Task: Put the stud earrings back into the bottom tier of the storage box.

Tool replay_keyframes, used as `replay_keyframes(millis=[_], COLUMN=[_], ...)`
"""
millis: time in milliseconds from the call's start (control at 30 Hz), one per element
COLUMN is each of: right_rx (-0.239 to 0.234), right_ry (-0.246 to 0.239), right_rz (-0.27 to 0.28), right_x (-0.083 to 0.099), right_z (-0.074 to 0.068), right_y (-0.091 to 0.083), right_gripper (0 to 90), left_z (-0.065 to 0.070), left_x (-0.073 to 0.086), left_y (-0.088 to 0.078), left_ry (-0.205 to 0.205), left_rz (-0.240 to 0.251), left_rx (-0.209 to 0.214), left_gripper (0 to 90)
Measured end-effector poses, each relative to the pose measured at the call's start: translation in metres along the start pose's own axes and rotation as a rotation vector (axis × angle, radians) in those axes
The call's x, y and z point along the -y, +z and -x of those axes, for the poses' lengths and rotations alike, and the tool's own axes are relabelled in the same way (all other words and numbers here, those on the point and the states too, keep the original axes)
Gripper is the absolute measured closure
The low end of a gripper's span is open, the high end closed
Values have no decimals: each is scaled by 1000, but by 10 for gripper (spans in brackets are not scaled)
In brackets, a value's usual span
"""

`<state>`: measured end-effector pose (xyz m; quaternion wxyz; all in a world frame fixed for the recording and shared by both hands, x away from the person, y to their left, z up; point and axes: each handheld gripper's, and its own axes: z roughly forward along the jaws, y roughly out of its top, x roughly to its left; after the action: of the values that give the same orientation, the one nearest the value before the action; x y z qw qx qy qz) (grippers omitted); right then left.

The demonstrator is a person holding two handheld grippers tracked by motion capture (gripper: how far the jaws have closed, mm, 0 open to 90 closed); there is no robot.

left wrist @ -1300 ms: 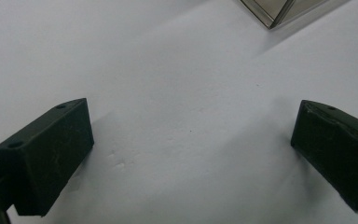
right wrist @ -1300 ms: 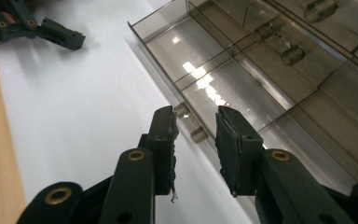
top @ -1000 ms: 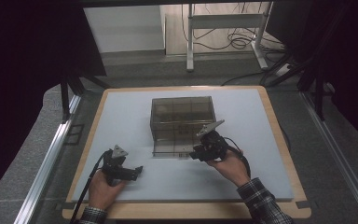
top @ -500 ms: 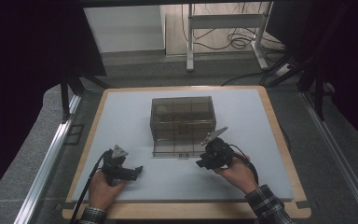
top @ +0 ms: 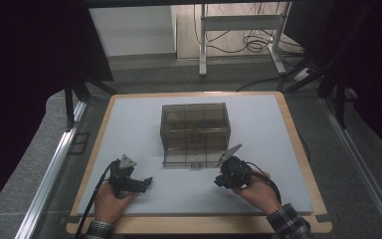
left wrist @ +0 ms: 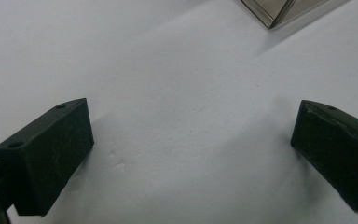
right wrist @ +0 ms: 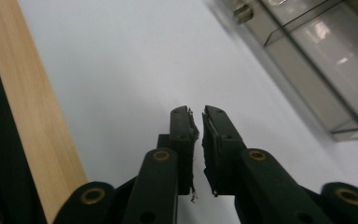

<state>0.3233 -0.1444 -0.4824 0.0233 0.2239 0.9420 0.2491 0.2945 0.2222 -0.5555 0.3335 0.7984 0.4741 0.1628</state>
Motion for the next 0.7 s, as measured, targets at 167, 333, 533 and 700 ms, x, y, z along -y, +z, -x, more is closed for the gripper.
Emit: replay_keyframes(millis=[167, 333, 533, 700], right_rx=[-9, -18, -14, -5], right_ry=[-14, -12, -24, -31], right_rz=[-31, -49, -61, -76], right_x=[6, 11, 14, 16], right_z=[-5, -8, -10, -10], right_y=[2, 6, 9, 12], right_gripper=[825, 816, 796, 783], left_z=[0, 0, 0, 0], left_x=[0, 0, 0, 0], left_y=[0, 0, 0, 0], left_ry=[5, 4, 4, 4], left_rz=[-4, -3, -3, -3], left_rx=[0, 0, 0, 0], left_gripper=[0, 0, 0, 0])
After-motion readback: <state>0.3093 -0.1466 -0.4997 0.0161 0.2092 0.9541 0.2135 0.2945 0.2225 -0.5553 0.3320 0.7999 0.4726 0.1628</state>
